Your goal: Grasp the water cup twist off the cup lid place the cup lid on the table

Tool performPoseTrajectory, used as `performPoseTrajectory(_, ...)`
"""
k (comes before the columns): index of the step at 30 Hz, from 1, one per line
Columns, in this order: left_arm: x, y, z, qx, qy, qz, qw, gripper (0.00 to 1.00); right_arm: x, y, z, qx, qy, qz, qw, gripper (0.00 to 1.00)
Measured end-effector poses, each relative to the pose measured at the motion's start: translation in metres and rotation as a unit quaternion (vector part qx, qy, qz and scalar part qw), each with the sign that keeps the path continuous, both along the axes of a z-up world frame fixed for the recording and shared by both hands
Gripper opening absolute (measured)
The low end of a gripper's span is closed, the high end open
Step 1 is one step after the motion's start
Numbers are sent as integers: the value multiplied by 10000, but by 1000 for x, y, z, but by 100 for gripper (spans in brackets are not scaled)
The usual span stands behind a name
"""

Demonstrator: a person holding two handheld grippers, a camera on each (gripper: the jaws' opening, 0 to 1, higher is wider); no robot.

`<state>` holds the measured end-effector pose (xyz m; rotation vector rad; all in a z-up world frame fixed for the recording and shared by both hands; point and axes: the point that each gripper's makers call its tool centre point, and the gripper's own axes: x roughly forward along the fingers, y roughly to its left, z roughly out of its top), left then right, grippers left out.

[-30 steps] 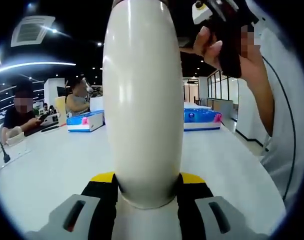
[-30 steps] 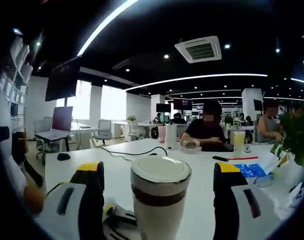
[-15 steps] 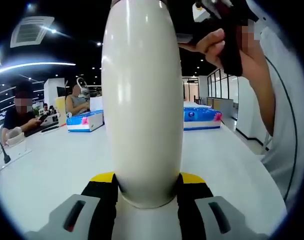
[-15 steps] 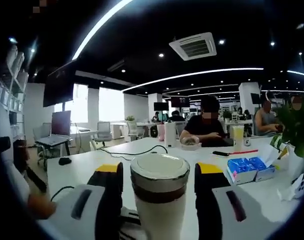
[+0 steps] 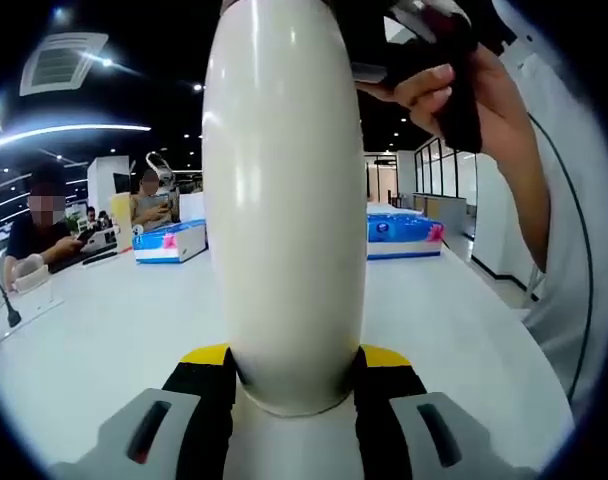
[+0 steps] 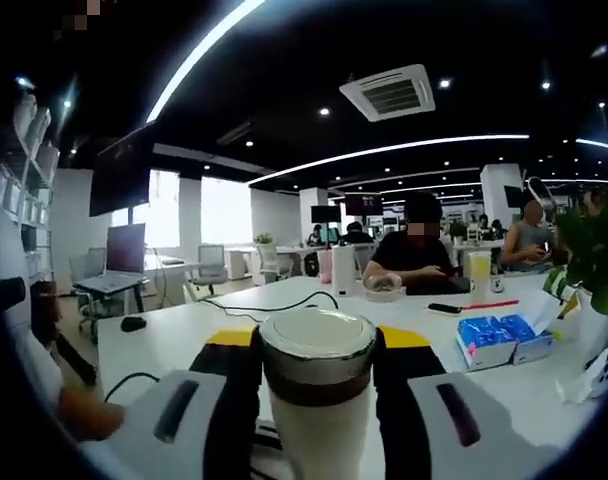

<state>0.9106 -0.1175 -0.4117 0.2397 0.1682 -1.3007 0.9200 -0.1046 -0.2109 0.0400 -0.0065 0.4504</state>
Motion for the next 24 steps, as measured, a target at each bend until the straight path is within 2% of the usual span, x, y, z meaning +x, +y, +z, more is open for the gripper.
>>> performPoseTrajectory(17, 0, 0, 0, -2, 5, 2, 10000, 48, -2, 2, -1, -91, 17, 540, 9985, 46)
performPoseTrajectory(24, 0, 0, 1, -4, 10, 6, 10000, 48, 1, 3, -1, -134, 75, 949, 9954, 46)
